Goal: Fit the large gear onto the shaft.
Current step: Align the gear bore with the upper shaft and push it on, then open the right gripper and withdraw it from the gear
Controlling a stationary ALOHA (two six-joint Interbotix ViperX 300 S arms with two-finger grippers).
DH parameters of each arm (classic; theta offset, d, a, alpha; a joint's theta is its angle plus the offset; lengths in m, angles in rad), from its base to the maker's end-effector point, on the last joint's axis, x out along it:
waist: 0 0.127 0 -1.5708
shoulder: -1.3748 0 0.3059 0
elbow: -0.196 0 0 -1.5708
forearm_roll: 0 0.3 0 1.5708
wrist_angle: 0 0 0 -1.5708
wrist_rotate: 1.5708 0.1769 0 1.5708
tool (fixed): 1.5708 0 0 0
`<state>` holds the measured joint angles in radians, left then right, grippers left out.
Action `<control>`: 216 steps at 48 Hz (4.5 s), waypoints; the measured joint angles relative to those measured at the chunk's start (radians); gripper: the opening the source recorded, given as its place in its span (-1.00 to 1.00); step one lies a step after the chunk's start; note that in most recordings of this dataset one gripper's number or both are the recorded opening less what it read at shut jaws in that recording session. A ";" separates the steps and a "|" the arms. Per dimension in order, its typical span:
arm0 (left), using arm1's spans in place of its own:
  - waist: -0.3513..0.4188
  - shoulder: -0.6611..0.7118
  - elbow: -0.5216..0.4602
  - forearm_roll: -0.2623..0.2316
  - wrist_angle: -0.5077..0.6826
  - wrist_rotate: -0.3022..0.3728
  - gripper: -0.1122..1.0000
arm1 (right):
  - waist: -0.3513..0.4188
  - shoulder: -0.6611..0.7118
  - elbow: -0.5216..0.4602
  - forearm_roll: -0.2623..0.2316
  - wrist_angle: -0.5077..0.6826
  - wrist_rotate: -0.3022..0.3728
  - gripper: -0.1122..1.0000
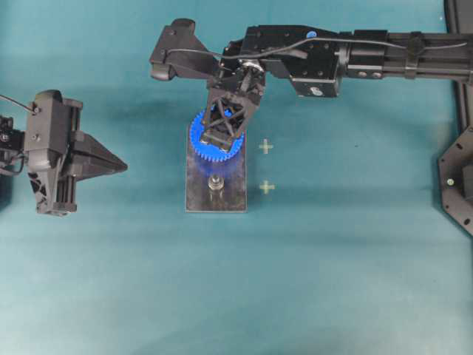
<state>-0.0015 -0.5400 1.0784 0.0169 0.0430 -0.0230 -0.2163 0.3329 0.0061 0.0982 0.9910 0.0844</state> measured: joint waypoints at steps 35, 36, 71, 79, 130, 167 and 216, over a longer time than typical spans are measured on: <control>0.000 -0.002 0.000 0.000 0.000 0.000 -0.80 | 0.006 0.011 -0.074 0.018 0.063 0.000 0.50; -0.002 -0.002 0.000 0.000 0.000 0.000 -0.80 | 0.008 0.011 -0.077 0.020 0.067 0.000 0.50; 0.000 0.000 0.000 0.000 -0.002 -0.021 -0.80 | -0.006 0.055 -0.089 0.031 0.083 -0.011 0.51; 0.000 -0.002 0.002 0.000 0.000 -0.032 -0.80 | -0.008 0.055 -0.074 0.048 0.078 -0.012 0.50; 0.000 -0.026 0.002 -0.002 -0.002 -0.035 -0.80 | 0.037 0.078 -0.106 0.055 0.137 -0.011 0.50; 0.000 -0.066 0.006 0.000 0.000 -0.034 -0.80 | 0.041 -0.179 0.058 0.051 0.089 -0.029 0.49; -0.003 -0.067 0.017 0.000 0.003 -0.028 -0.80 | 0.127 -0.413 0.446 0.049 -0.328 -0.137 0.48</control>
<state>-0.0046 -0.6075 1.0953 0.0169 0.0460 -0.0506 -0.0890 -0.0798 0.4525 0.1473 0.6627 -0.0522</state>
